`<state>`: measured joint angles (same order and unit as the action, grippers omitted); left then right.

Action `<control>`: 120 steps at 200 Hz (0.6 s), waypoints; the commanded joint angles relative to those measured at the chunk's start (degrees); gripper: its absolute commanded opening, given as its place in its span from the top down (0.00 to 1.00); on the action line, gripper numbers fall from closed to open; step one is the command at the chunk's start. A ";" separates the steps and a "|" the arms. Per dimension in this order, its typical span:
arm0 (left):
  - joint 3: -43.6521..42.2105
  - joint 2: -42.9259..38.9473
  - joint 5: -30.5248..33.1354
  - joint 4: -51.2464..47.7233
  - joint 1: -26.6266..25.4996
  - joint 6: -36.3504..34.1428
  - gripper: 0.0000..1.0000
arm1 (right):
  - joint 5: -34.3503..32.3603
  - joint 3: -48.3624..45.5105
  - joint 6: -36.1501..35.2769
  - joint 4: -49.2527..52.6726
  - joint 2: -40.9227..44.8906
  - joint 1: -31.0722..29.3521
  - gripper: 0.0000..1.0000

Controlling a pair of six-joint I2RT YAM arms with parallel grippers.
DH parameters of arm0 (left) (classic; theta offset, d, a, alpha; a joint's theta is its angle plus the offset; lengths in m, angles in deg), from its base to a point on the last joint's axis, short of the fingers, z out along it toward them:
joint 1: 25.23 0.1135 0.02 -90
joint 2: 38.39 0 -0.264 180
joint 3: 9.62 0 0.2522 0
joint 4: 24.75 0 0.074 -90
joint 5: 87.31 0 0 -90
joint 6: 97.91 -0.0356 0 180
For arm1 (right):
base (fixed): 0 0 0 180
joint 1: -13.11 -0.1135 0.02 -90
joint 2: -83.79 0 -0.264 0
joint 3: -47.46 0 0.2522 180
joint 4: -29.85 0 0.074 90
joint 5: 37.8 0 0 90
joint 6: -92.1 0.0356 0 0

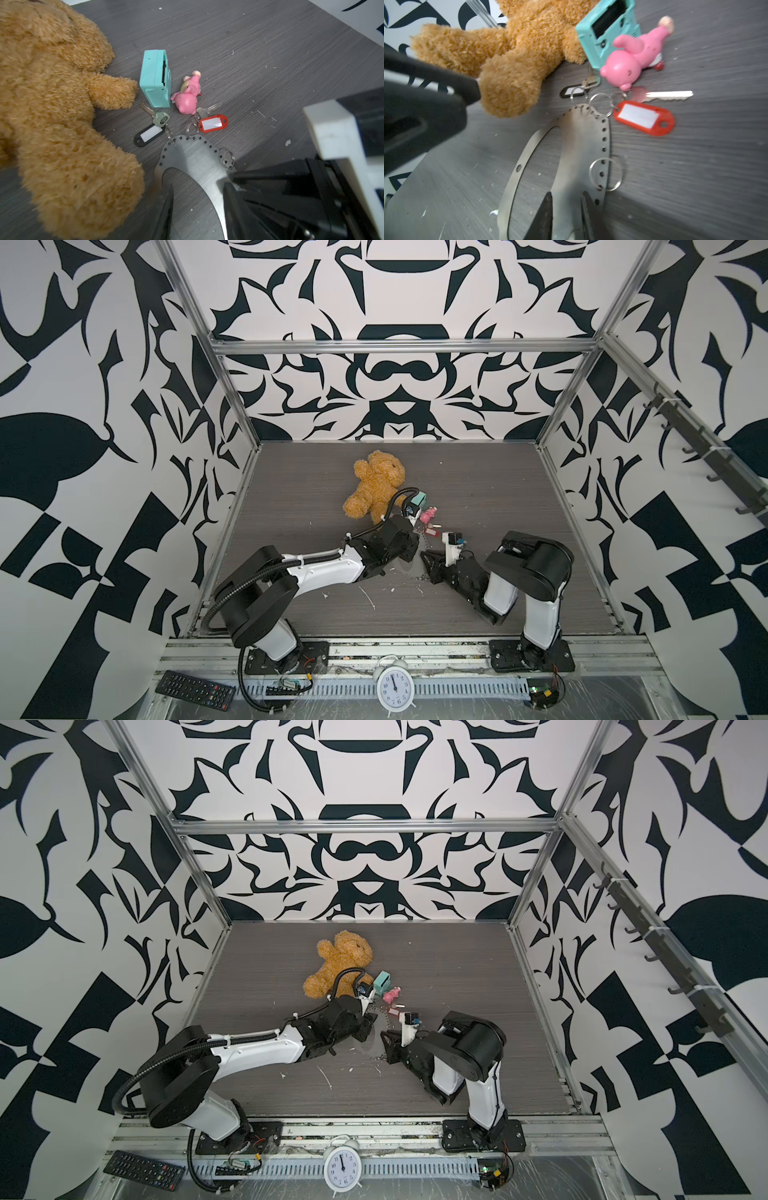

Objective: Put the keys on the keyring

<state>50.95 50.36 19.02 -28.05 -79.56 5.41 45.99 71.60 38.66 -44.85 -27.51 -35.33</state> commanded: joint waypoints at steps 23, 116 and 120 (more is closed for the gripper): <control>-2.75 -4.10 4.24 1.31 0.44 -0.41 0.54 | -4.26 0.50 4.36 6.81 -4.56 -9.11 0.74; 0.80 -0.01 -4.14 -2.27 5.89 -3.10 0.37 | -10.28 -2.34 -2.78 11.90 12.36 -13.09 0.73; 1.10 0.48 -6.14 -2.56 6.83 -2.73 0.38 | -10.61 -2.21 -3.65 14.85 15.65 -12.72 0.72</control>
<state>49.88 48.43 20.47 -28.29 -76.41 1.82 39.41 70.85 39.62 -38.56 -22.66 -48.56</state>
